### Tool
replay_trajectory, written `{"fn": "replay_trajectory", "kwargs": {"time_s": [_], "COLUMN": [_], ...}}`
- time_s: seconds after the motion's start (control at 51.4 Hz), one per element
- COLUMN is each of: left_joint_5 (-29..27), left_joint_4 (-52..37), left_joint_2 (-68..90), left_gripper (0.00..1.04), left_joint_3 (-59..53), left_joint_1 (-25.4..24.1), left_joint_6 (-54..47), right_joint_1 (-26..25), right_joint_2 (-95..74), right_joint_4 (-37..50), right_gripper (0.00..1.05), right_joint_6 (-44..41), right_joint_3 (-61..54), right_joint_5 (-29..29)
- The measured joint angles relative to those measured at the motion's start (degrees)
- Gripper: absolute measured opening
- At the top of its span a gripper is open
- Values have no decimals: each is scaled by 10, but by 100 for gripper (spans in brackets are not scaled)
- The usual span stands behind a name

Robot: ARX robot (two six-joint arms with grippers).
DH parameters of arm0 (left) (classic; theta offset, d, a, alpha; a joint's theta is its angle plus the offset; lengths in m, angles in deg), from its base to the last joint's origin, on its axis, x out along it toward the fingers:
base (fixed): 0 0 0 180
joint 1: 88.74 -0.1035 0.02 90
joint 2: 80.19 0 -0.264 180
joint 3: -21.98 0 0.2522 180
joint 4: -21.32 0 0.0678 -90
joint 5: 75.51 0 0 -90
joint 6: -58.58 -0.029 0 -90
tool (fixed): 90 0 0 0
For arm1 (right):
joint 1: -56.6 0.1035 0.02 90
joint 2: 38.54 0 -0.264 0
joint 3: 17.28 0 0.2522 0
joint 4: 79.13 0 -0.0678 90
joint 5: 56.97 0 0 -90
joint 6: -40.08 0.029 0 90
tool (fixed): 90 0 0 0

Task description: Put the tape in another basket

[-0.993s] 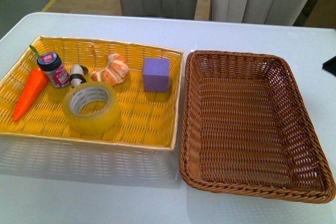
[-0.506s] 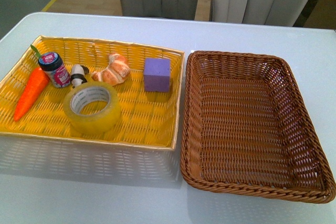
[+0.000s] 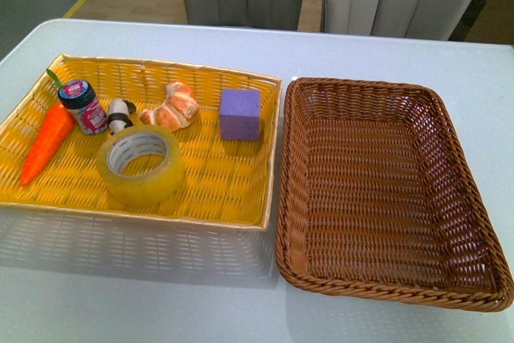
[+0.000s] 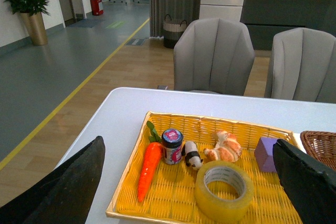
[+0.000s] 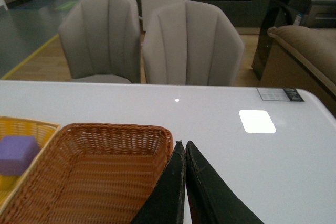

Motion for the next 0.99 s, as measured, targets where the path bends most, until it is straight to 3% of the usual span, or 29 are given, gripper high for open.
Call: {"fn": "replay_trajectory", "kwargs": {"time_s": [0.331,0.993], "left_joint_5": [0,0], "left_joint_4": [0,0], "left_joint_2": [0,0], "left_gripper": [96,96], "left_joint_3": [0,0], "left_joint_1": [0,0], "left_joint_6": [0,0], "right_joint_1": [12,12], "right_joint_2": [184,407], "right_joint_4": [-144,-349], "right_gripper": [2,2], "right_joint_6": [0,0], "right_joint_3": [-33,-35], "right_joint_5": [-6,-6]}}
